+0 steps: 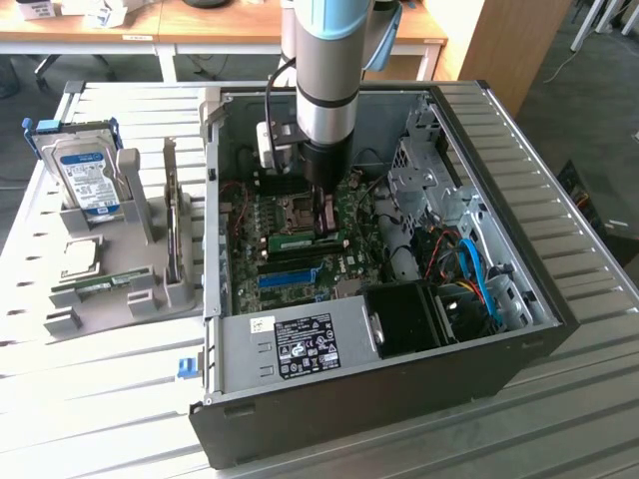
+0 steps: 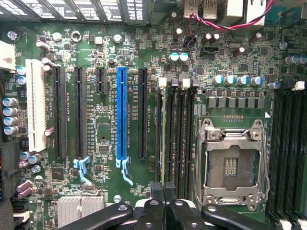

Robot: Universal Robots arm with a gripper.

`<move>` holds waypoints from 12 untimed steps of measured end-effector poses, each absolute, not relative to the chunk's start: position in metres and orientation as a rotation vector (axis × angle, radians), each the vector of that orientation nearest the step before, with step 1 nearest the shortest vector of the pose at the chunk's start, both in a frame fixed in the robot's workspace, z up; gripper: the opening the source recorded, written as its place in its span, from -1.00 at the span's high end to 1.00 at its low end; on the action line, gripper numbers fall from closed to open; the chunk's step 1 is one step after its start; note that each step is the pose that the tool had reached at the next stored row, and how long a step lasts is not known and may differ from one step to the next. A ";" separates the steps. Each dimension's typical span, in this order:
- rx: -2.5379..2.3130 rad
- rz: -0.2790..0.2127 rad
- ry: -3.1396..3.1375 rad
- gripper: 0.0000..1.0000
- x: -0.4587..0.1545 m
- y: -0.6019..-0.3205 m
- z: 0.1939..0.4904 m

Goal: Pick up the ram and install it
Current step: 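Insert the ram into the slot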

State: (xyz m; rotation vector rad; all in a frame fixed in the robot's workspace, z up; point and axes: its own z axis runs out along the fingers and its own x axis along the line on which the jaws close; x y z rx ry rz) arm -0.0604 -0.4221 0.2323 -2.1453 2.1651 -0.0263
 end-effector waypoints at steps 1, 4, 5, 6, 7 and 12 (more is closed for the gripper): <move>-2.145 -0.026 2.165 0.76 -0.060 -0.422 0.232; -2.145 -0.026 2.165 0.76 -0.060 -0.422 0.232; -2.145 -0.026 2.165 0.76 -0.060 -0.422 0.232; -2.145 -0.026 2.165 0.76 -0.060 -0.422 0.232; -2.145 -0.026 2.165 0.76 -0.060 -0.422 0.232; -2.145 -0.026 2.165 0.76 -0.060 -0.422 0.229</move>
